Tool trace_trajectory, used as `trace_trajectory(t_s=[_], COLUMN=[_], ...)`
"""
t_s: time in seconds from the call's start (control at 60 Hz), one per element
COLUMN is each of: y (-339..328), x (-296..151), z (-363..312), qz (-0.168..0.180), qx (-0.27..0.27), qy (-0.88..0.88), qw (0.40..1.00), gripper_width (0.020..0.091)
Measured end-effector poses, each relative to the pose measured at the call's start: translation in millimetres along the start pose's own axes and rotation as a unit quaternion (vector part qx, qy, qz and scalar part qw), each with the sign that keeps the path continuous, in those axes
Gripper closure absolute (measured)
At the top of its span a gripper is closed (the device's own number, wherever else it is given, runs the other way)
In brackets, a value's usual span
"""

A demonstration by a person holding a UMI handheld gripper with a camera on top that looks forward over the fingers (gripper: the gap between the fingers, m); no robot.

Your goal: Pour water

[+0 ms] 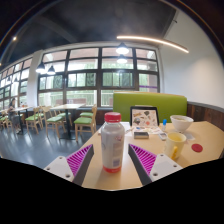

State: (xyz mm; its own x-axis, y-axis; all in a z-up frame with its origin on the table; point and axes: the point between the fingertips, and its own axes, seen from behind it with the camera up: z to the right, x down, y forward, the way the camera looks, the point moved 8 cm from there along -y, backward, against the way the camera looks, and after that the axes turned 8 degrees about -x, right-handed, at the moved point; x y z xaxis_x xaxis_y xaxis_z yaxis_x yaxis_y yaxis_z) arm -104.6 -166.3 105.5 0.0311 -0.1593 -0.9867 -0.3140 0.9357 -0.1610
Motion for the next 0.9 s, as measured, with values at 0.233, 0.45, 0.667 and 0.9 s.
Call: trace_trajectory(t_s=[0.233,0.45,0.667,0.9], y=[77.9,90.8,109.0,76.0], x=[-2.4,-5.7,-1.7,-56.5], z=[9.3,11.8,52.6,113.0], qz=[-0.024,0.008,-0.001,0.091], qx=[0.023,0.045,0.021,-0.085], qy=[-0.018,-0.084,0.016,0.469], qw=[0.999,0.995,1.0,0.874], gripper_width=[0.0615,0.0735,0.0763,0.0763])
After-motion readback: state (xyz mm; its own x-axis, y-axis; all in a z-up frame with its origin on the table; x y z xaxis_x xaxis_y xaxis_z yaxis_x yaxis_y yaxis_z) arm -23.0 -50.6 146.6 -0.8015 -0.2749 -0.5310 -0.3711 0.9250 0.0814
